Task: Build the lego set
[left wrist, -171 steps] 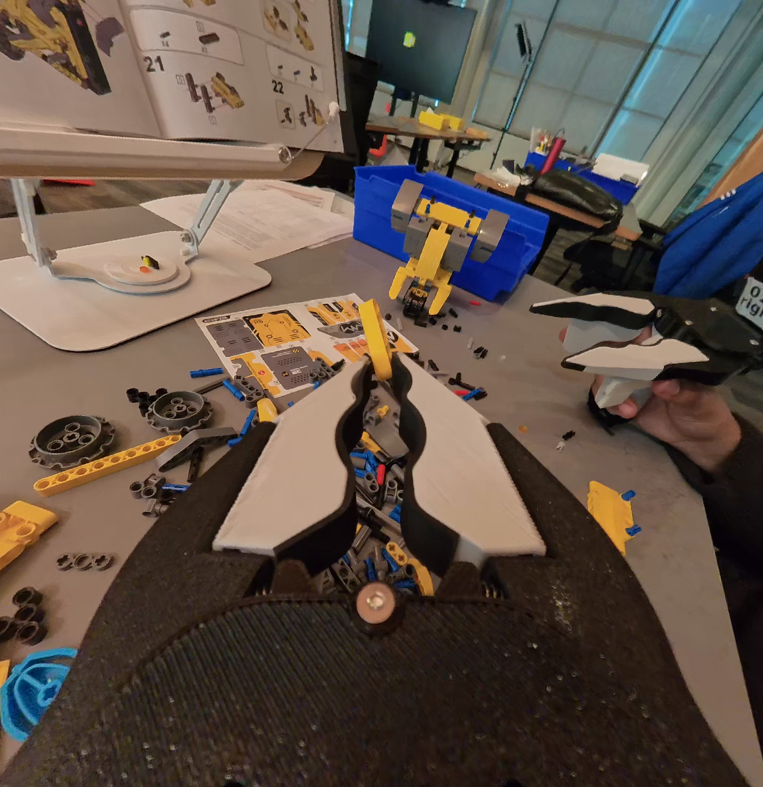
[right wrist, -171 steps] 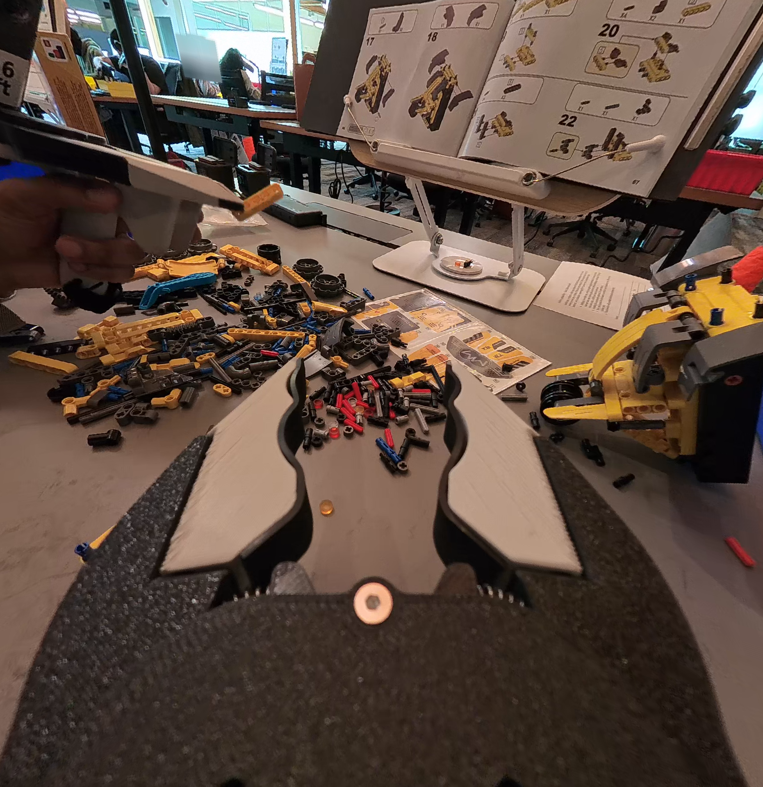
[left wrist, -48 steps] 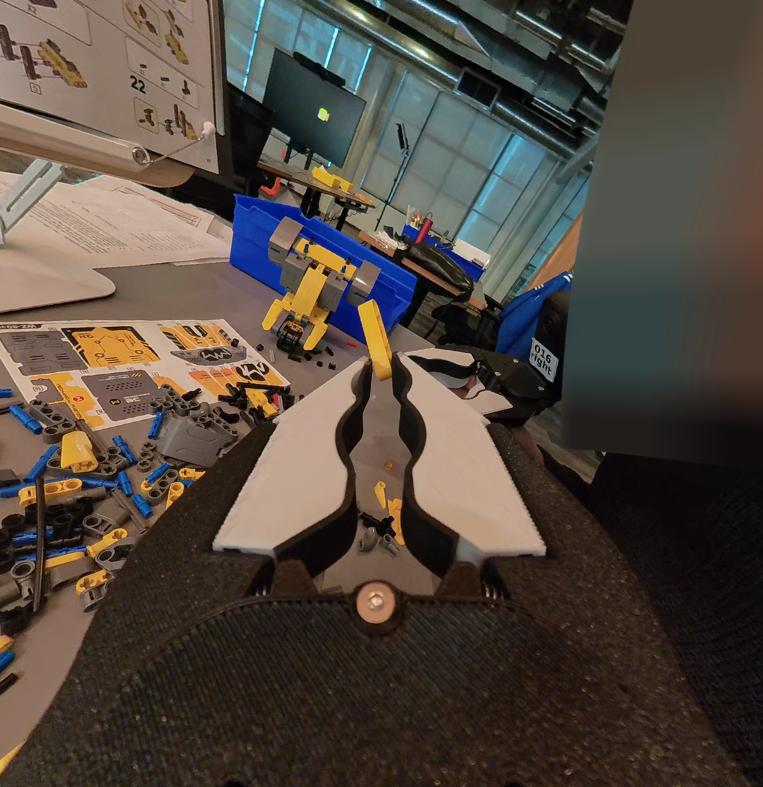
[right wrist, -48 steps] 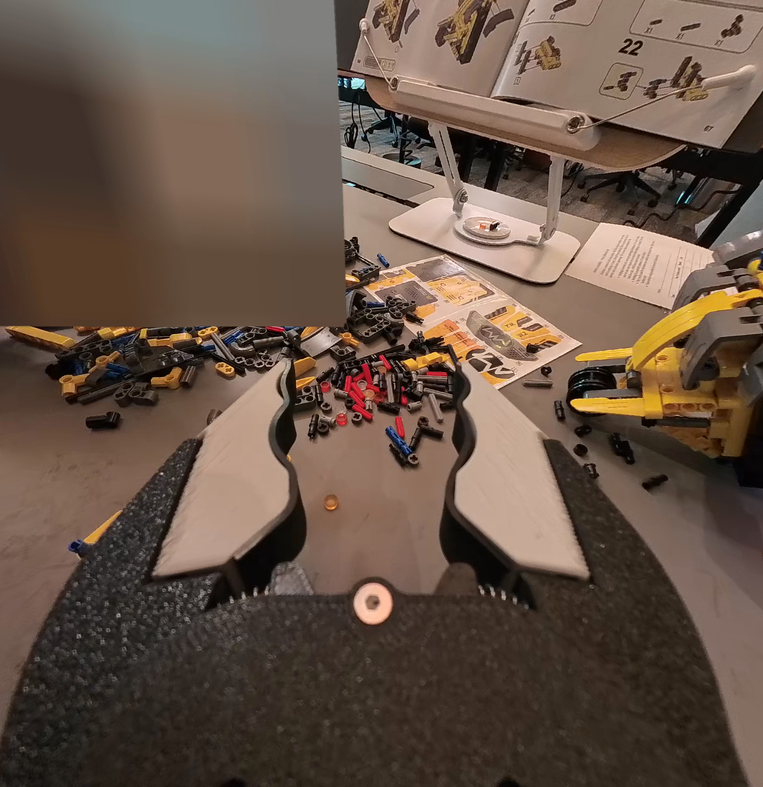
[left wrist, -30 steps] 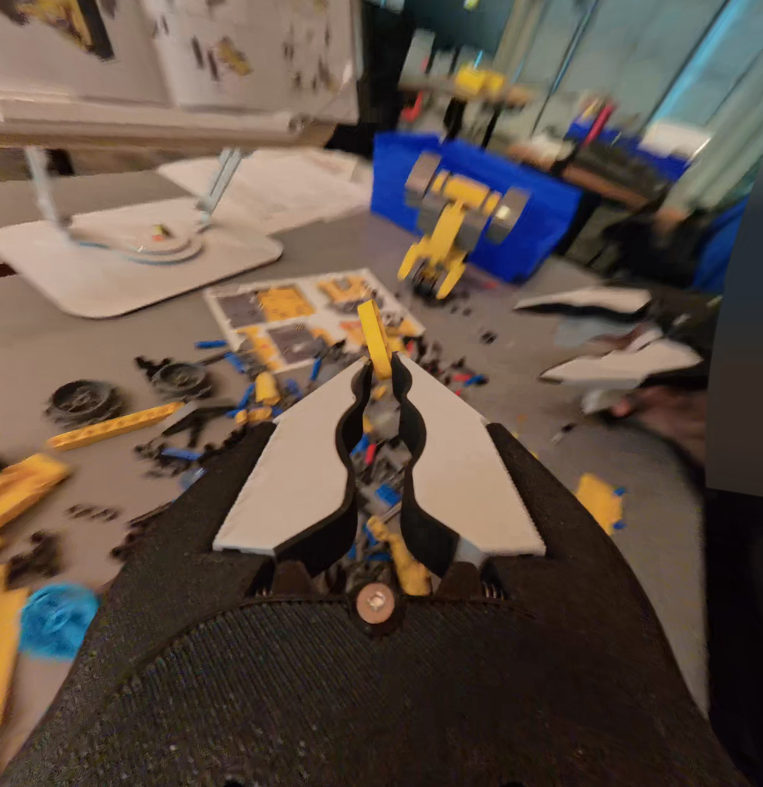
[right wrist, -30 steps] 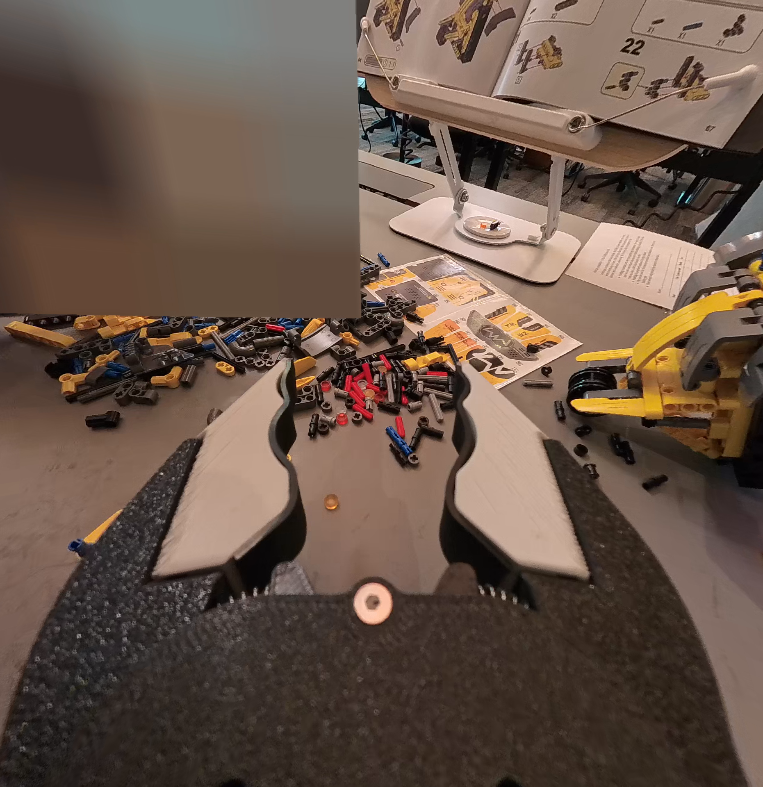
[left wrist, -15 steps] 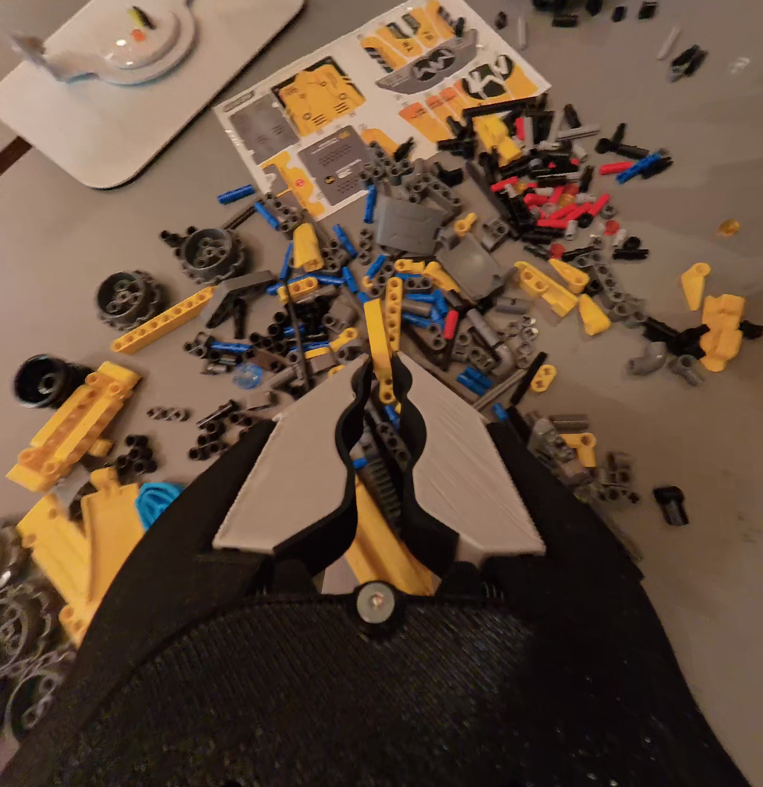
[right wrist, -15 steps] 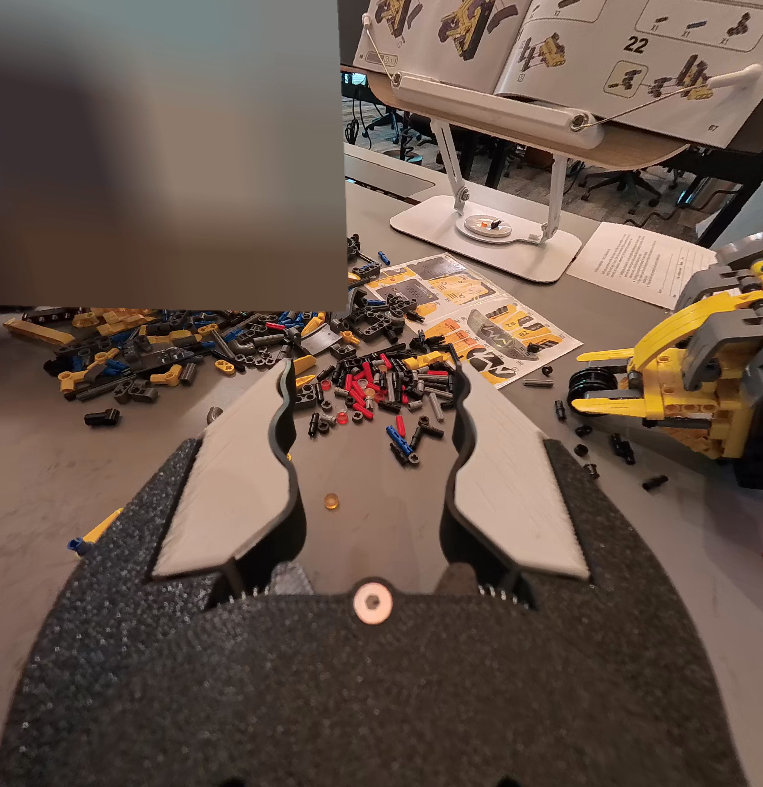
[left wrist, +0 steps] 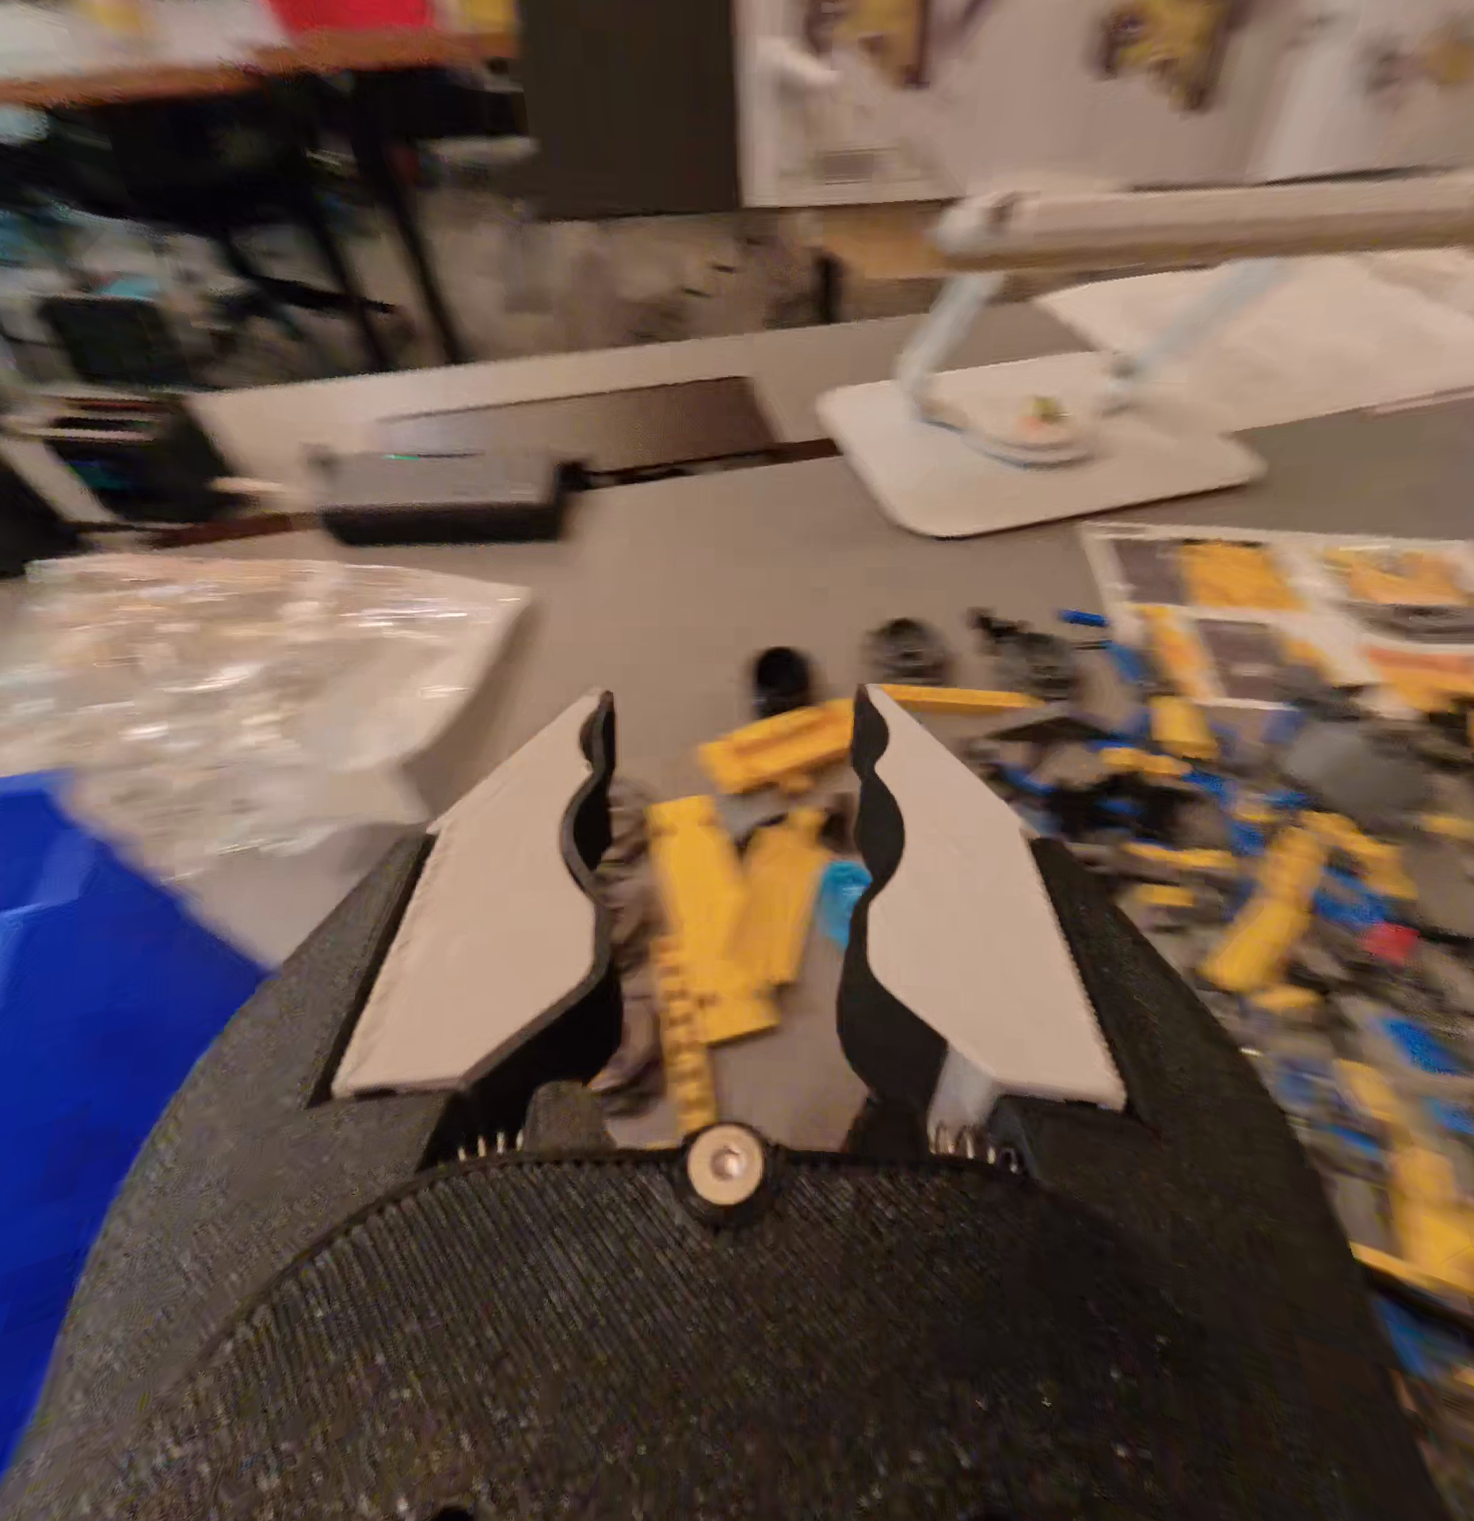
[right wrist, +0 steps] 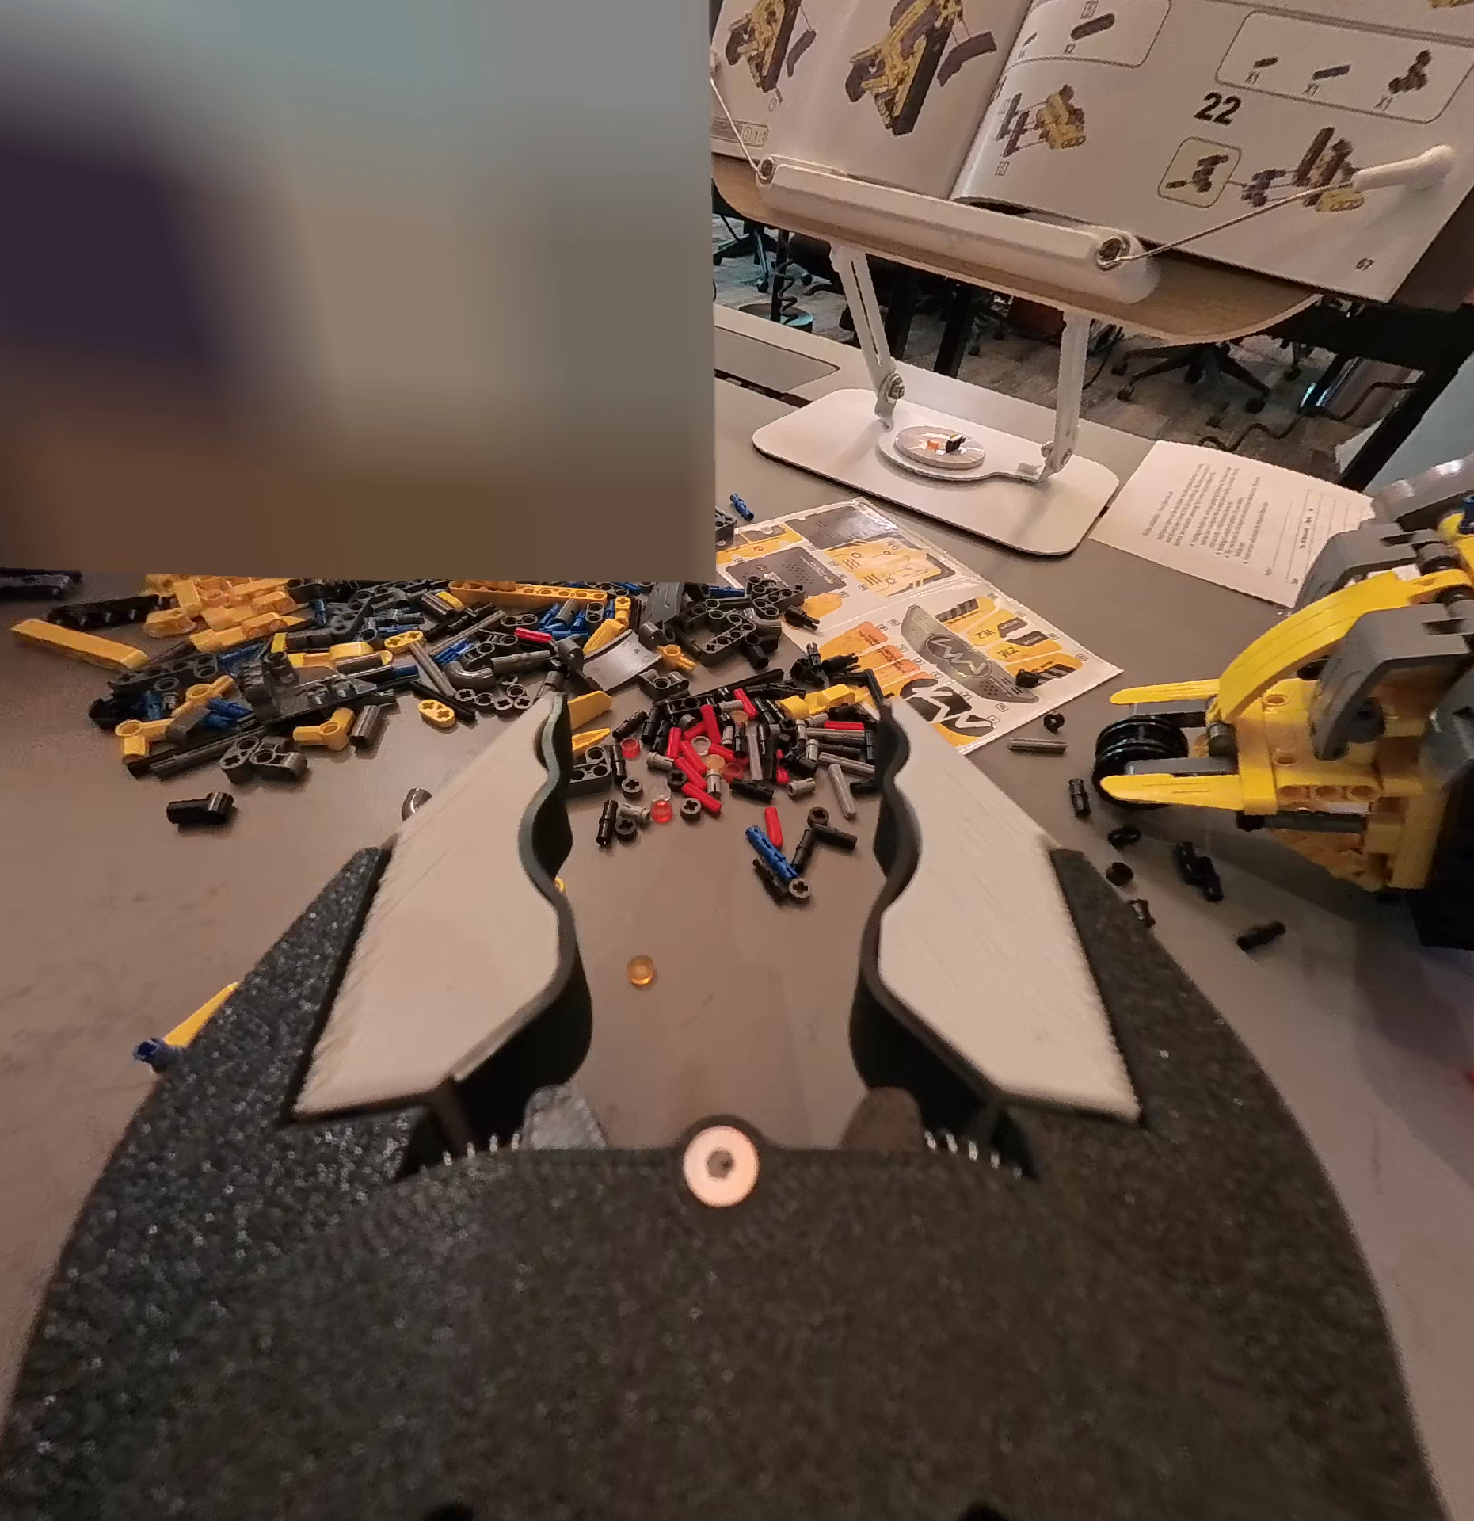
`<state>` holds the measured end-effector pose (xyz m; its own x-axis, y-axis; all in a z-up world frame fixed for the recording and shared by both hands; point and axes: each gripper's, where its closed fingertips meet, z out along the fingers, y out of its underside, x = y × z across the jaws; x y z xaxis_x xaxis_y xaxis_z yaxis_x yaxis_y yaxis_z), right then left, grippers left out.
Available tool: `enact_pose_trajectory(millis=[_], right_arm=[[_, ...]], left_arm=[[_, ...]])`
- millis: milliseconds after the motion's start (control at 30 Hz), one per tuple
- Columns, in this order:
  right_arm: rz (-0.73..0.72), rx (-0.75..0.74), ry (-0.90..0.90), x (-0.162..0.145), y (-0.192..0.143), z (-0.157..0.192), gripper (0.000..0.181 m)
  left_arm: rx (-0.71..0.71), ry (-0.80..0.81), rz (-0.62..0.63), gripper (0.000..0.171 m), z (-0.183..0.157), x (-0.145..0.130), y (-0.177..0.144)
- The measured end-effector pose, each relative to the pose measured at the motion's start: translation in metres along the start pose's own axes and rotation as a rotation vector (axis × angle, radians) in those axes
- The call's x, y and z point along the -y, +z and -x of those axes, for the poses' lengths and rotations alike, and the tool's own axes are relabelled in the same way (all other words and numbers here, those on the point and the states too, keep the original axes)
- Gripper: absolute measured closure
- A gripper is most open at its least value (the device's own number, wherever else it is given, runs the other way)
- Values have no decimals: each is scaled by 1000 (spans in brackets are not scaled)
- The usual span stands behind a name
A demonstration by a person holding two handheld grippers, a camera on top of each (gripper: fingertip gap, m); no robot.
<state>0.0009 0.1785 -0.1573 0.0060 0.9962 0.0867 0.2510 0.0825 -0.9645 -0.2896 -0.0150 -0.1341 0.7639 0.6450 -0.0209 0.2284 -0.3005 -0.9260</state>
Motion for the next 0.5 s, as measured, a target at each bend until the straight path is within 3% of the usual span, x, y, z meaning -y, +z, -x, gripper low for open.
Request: enact_pose_trajectory(millis=[67, 133, 200, 333, 500], right_arm=[[2, 1, -1, 0, 0, 0, 107], [7, 2, -3, -1, 1, 1, 107], [10, 0, -6, -1, 1, 1, 107], [10, -1, -5, -1, 1, 0, 107], [11, -4, -11, -1, 1, 1, 107]], left_arm=[[103, 43, 38, 133, 33, -12, -1], [81, 22, 124, 146, 44, -32, 3], [49, -23, 159, 147, 46, -40, 4], [23, -19, 92, 160, 37, -28, 0], [0, 27, 136, 158, 27, -37, 5]])
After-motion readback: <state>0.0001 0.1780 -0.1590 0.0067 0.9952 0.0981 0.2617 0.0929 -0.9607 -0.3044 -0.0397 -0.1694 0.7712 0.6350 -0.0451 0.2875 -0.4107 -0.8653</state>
